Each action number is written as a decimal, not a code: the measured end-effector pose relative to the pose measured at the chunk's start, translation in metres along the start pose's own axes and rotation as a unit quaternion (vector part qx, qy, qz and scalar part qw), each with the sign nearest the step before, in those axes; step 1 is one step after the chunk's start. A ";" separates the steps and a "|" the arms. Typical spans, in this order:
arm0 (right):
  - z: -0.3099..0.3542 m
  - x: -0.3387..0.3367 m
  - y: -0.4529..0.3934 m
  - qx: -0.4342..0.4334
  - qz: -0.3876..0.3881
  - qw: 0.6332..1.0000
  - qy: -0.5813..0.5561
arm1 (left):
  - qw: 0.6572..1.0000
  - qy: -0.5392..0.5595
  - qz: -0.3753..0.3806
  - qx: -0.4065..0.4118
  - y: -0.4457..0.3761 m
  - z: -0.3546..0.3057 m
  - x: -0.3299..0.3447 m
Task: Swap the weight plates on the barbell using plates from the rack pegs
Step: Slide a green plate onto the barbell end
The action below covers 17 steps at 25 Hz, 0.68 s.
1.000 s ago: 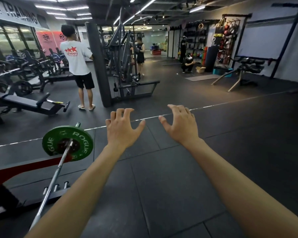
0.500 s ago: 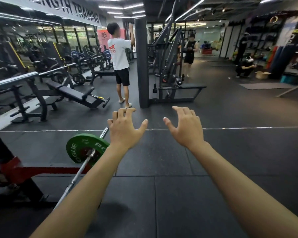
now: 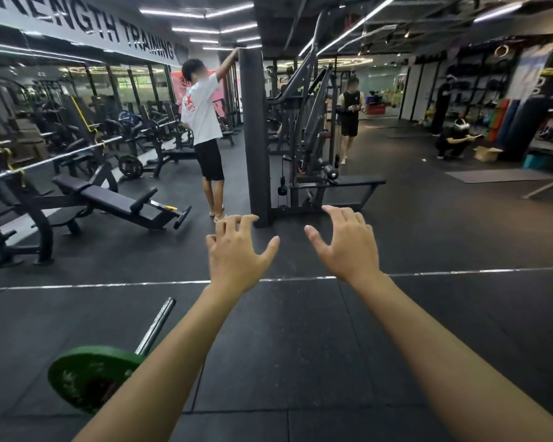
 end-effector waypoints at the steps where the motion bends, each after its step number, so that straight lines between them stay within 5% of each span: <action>1: -0.009 0.021 -0.024 0.001 0.001 1.000 -0.003 | 1.000 0.002 -0.003 -0.002 -0.023 0.006 0.021; 7: -0.035 0.135 -0.173 -0.047 0.023 0.998 -0.022 | 0.999 -0.036 -0.020 -0.035 -0.155 0.051 0.115; 17: 0.045 0.362 -0.372 -0.153 0.076 0.979 -0.111 | 0.981 -0.125 -0.056 -0.135 -0.315 0.232 0.223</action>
Point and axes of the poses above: each hand's wrist, its own y-axis away from the middle knuckle, its own x-axis out of the palm, z = x × y, the point moved 6 cm from there along -y, towards the middle knuckle, and after that the axes turned 4 degrees about x, right-handed, at the moved point
